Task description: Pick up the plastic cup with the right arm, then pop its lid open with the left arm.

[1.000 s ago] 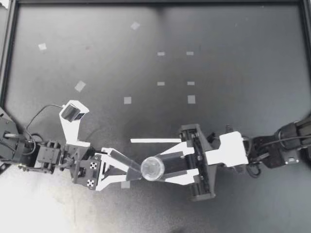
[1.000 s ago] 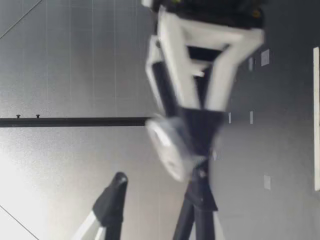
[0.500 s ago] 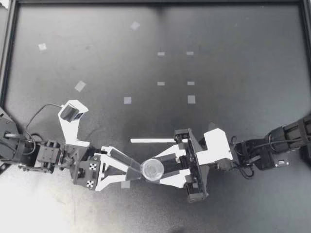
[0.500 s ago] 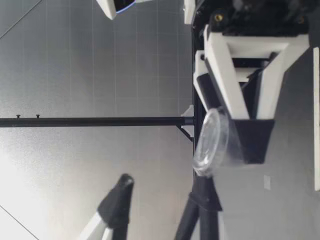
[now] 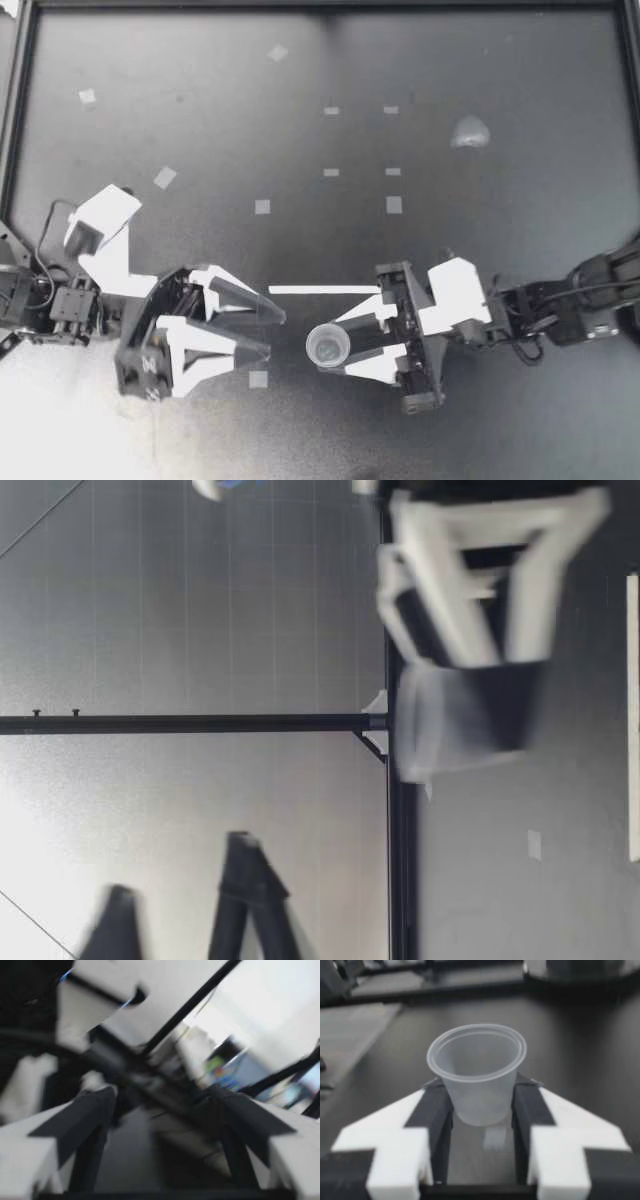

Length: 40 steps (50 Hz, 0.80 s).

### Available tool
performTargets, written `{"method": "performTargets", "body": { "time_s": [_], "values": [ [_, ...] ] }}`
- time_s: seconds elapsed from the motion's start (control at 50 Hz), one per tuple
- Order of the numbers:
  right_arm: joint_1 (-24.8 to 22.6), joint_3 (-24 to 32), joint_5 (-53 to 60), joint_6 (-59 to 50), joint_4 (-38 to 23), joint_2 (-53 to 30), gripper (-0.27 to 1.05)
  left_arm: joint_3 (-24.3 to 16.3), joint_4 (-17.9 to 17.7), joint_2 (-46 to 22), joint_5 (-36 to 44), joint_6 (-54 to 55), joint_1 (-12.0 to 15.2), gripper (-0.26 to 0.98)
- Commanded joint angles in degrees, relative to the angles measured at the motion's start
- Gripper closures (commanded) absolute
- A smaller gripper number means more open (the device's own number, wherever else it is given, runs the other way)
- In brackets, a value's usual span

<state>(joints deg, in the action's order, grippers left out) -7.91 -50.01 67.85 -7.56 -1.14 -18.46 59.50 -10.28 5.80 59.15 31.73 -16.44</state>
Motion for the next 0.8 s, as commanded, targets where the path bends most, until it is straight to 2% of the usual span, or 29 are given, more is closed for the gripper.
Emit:
{"method": "performTargets", "body": {
  "time_s": [0.0,0.18,0.28,0.4,0.78],
  "values": [
    [0.26,-0.26,0.26,0.44,-0.09,5.01,0.42,-0.26,0.18,1.32,-1.32,-8.44,0.18,0.04],
    [0.26,-1.85,0.18,0.35,-0.09,8.79,0.42,-0.88,0.00,1.14,-5.89,-29.18,0.26,0.04],
    [0.26,-2.20,-0.18,0.09,-0.09,9.40,0.42,-1.49,-2.29,0.44,-7.21,-36.83,0.18,0.04],
    [0.26,-1.76,-0.53,0.09,-0.09,9.32,0.42,-1.58,-4.48,-0.44,-7.38,-39.20,0.18,0.04],
    [0.35,-1.58,-3.69,0.44,0.09,9.32,0.42,-2.11,-4.48,-1.05,-7.29,-39.37,0.18,0.04]
  ]
}}
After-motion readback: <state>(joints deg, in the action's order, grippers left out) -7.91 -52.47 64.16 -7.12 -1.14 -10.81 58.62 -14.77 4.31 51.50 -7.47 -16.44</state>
